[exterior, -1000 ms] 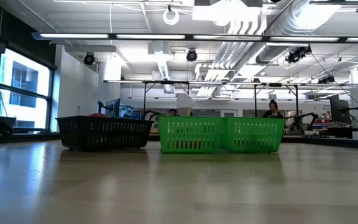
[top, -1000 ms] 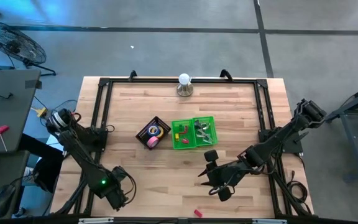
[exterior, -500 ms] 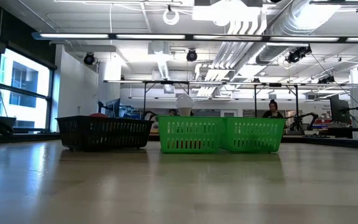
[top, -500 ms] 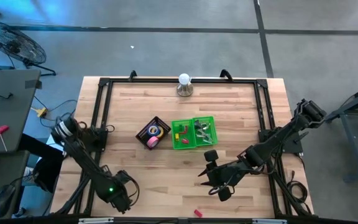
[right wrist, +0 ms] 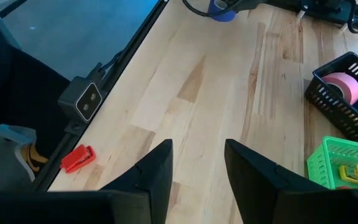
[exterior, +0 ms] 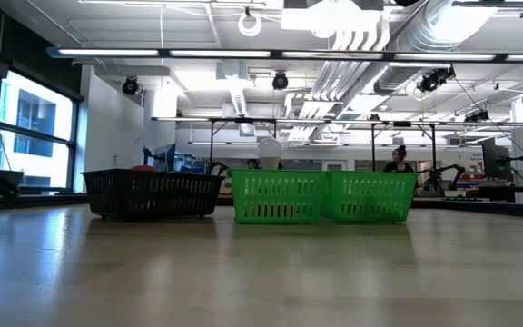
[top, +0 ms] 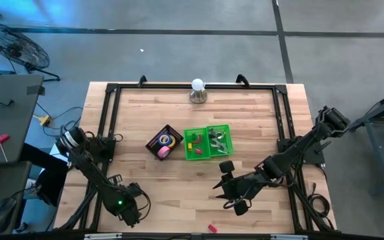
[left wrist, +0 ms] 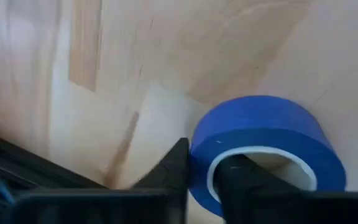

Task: Pick and place Stapler, Stapler remover, tape
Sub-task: Put the blue tape into the black bin

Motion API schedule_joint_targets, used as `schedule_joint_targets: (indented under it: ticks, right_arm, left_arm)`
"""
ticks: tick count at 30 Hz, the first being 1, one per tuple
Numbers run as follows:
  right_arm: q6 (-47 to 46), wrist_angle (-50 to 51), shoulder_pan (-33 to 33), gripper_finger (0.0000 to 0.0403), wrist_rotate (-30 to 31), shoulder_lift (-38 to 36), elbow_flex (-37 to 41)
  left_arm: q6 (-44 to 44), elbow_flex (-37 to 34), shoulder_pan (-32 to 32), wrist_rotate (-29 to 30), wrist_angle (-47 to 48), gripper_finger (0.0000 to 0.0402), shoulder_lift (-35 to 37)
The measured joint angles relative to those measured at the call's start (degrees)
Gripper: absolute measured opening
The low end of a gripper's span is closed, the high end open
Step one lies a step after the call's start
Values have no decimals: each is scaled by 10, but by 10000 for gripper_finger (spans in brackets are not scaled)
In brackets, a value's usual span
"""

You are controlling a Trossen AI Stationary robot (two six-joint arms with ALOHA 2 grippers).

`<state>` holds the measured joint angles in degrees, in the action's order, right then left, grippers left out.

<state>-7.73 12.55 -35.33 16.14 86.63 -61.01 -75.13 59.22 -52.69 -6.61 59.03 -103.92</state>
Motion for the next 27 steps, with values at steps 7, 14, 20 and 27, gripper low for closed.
schedule_joint_targets:
  ticks: [7, 14, 20, 27]
  right_arm:
    - [0, 1, 0, 138, 4, 0, 0]
    - [-5, 2, 0, 138, 4, 0, 0]
    - [-27, 18, -1, 138, 4, 0, 0]
    - [-43, 28, -11, 138, 20, 15, 0]
  left_arm:
    - [70, 30, 48, 98, 56, 37, -2]
    - [192, 140, 132, 257, 244, 36, -4]
    - [392, 265, 230, 386, 297, 36, 2]
    - [639, 358, 359, 410, 262, 36, 13]
